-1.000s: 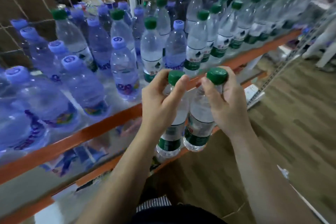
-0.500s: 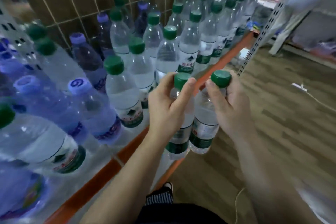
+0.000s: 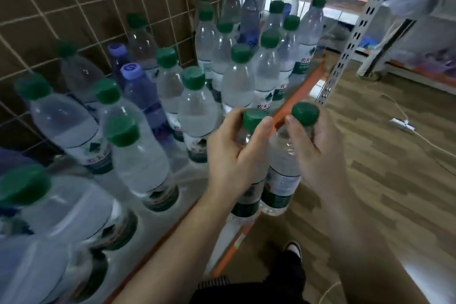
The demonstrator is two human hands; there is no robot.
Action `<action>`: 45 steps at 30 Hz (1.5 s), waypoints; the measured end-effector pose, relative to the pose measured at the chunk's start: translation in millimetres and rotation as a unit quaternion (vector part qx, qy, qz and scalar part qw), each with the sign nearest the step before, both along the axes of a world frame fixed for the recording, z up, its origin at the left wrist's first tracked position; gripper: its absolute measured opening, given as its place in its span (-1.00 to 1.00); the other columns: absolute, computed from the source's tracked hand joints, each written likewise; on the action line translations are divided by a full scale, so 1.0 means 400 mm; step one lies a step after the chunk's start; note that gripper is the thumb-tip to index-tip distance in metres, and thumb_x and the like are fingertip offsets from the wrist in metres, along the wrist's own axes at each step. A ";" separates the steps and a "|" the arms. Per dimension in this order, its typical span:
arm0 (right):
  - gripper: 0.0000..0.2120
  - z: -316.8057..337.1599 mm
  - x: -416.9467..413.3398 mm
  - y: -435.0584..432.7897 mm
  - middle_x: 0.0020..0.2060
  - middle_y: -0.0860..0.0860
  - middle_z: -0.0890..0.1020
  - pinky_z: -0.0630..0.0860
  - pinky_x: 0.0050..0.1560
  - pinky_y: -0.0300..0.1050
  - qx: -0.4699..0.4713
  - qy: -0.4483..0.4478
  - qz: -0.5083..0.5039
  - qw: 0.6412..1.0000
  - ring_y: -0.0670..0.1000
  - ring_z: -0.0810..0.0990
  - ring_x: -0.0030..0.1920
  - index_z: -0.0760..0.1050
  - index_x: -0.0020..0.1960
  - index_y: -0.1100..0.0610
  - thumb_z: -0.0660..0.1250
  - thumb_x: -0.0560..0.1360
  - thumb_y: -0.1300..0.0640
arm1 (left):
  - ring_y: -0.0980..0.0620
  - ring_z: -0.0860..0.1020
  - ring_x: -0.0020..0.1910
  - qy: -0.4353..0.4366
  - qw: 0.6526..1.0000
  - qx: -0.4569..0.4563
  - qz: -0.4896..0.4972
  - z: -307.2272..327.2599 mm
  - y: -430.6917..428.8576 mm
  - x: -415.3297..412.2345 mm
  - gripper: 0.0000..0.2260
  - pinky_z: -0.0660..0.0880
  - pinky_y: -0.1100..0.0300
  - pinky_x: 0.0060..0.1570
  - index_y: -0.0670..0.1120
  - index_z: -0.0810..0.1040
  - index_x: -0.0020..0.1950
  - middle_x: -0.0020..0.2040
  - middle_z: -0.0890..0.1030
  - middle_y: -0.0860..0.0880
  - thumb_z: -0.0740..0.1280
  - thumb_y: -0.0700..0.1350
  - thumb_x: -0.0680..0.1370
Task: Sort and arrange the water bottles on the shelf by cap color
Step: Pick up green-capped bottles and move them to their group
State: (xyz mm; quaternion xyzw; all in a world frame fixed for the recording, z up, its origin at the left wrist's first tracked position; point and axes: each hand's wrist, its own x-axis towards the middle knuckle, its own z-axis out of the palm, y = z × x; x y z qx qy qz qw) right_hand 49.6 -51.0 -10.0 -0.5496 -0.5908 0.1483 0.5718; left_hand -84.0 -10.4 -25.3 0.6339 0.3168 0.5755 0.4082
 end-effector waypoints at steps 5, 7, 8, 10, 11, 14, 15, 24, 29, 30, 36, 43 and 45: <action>-0.85 0.001 0.222 0.095 -0.25 -0.08 0.59 0.42 -0.21 -0.42 -0.009 -0.011 0.028 0.999 -0.16 0.57 -0.23 0.44 0.00 0.08 0.23 0.59 0.00 | 0.15 0.60 -0.18 -0.001 0.998 -0.001 0.059 -0.001 0.068 0.213 -0.91 0.51 0.27 -0.20 0.05 0.58 -0.06 -0.18 0.63 0.08 0.35 0.04 0.57; -0.80 0.008 0.314 0.129 -0.25 -0.01 0.60 0.45 -0.20 -0.35 -0.022 -0.015 0.042 0.999 -0.11 0.57 -0.22 0.45 -0.01 0.11 0.23 0.59 -0.03 | 0.13 0.59 -0.20 0.004 0.997 -0.012 0.080 0.002 0.090 0.299 -0.89 0.49 0.26 -0.19 0.06 0.56 -0.10 -0.21 0.62 0.08 0.33 0.06 0.56; -0.79 0.011 0.358 0.144 -0.25 0.01 0.59 0.46 -0.20 -0.30 -0.026 -0.014 0.049 0.998 -0.08 0.57 -0.22 0.46 -0.01 0.12 0.23 0.58 -0.04 | 0.11 0.58 -0.20 0.007 0.996 -0.016 0.091 0.003 0.101 0.338 -0.87 0.49 0.23 -0.20 0.05 0.55 -0.10 -0.22 0.61 0.06 0.33 0.08 0.56; -0.80 0.019 0.438 0.177 -0.26 0.05 0.59 0.50 -0.20 -0.17 -0.030 -0.007 0.066 0.997 0.00 0.57 -0.23 0.46 -0.03 0.11 0.24 0.58 -0.03 | 0.08 0.57 -0.22 0.008 0.994 -0.010 0.108 0.010 0.124 0.409 -0.81 0.49 0.17 -0.22 0.01 0.54 -0.09 -0.22 0.60 0.05 0.31 0.11 0.57; -0.82 0.022 0.474 0.193 -0.27 0.07 0.59 0.51 -0.20 -0.07 -0.031 -0.004 0.074 0.997 0.04 0.57 -0.23 0.45 -0.03 0.10 0.24 0.58 -0.01 | 0.09 0.56 -0.23 0.008 0.994 -0.001 0.113 0.013 0.136 0.441 -0.80 0.47 0.20 -0.23 0.00 0.54 -0.08 -0.23 0.59 0.07 0.31 0.11 0.57; -0.82 0.025 0.557 0.247 -0.27 0.16 0.58 0.48 -0.20 0.05 -0.035 0.001 0.088 0.995 0.12 0.56 -0.25 0.44 0.00 0.08 0.24 0.58 -0.04 | 0.14 0.56 -0.22 0.021 0.991 0.009 0.134 0.019 0.174 0.516 -0.79 0.43 0.30 -0.22 -0.01 0.54 -0.05 -0.22 0.58 0.13 0.29 0.12 0.59; -0.80 0.026 0.580 0.267 -0.27 0.13 0.58 0.49 -0.21 0.00 -0.031 -0.001 0.091 0.995 0.09 0.56 -0.25 0.44 0.00 0.09 0.24 0.58 -0.05 | 0.13 0.56 -0.22 0.022 0.990 0.007 0.142 0.019 0.188 0.537 -0.78 0.43 0.29 -0.22 -0.01 0.54 -0.04 -0.22 0.59 0.12 0.29 0.13 0.58; -0.79 0.046 0.724 0.493 -0.26 0.17 0.59 0.45 -0.25 -0.18 0.027 -0.010 0.071 0.997 0.07 0.56 -0.25 0.41 0.00 0.07 0.22 0.57 -0.08 | 0.10 0.56 -0.24 0.015 0.988 0.012 0.154 -0.004 0.341 0.652 -0.82 0.48 0.19 -0.25 0.04 0.52 -0.04 -0.22 0.59 0.10 0.28 0.13 0.59; -0.68 0.084 0.762 0.639 -0.23 0.25 0.59 0.51 -0.17 0.04 0.061 -0.033 0.061 0.996 0.21 0.57 -0.20 0.40 0.04 0.20 0.20 0.57 -0.09 | 0.15 0.58 -0.20 0.036 0.983 0.000 0.179 -0.001 0.395 0.678 -0.81 0.45 0.34 -0.23 -0.01 0.54 -0.01 -0.17 0.62 0.09 0.28 0.09 0.59; -0.68 0.088 0.766 0.665 -0.22 0.26 0.59 0.51 -0.18 0.10 0.062 -0.029 0.066 0.995 0.23 0.57 -0.20 0.40 0.03 0.20 0.20 0.57 -0.08 | 0.15 0.58 -0.19 0.040 0.982 0.001 0.183 0.002 0.402 0.681 -0.80 0.45 0.35 -0.21 -0.03 0.55 -0.01 -0.17 0.62 0.08 0.28 0.08 0.59; -0.84 0.075 0.767 0.773 -0.23 0.09 0.57 0.52 -0.18 -0.02 0.066 -0.047 0.132 0.988 0.13 0.57 -0.21 0.35 0.03 0.12 0.24 0.60 0.02 | 0.16 0.58 -0.22 0.049 0.968 0.002 0.247 0.008 0.433 0.714 -0.84 0.43 0.44 -0.24 0.00 0.55 -0.04 -0.17 0.63 0.07 0.28 0.06 0.58; -0.85 0.053 0.793 0.858 -0.28 -0.07 0.51 0.48 -0.27 -0.13 0.071 -0.036 0.220 0.972 -0.12 0.50 -0.30 0.38 0.03 0.15 0.25 0.61 0.07 | 0.08 0.57 -0.25 0.058 0.934 0.009 0.351 0.009 0.440 0.772 -0.70 0.47 0.29 -0.28 -0.11 0.54 -0.06 -0.21 0.62 0.03 0.25 0.13 0.58; -0.88 0.050 0.794 0.876 -0.31 -0.18 0.46 0.40 -0.28 -0.38 0.088 -0.042 0.230 0.968 -0.26 0.48 -0.31 0.36 0.02 0.11 0.25 0.61 0.06 | 0.03 0.59 -0.25 0.063 0.924 0.011 0.378 0.011 0.437 0.790 -0.64 0.49 0.23 -0.29 -0.11 0.53 -0.05 -0.20 0.63 0.01 0.22 0.19 0.57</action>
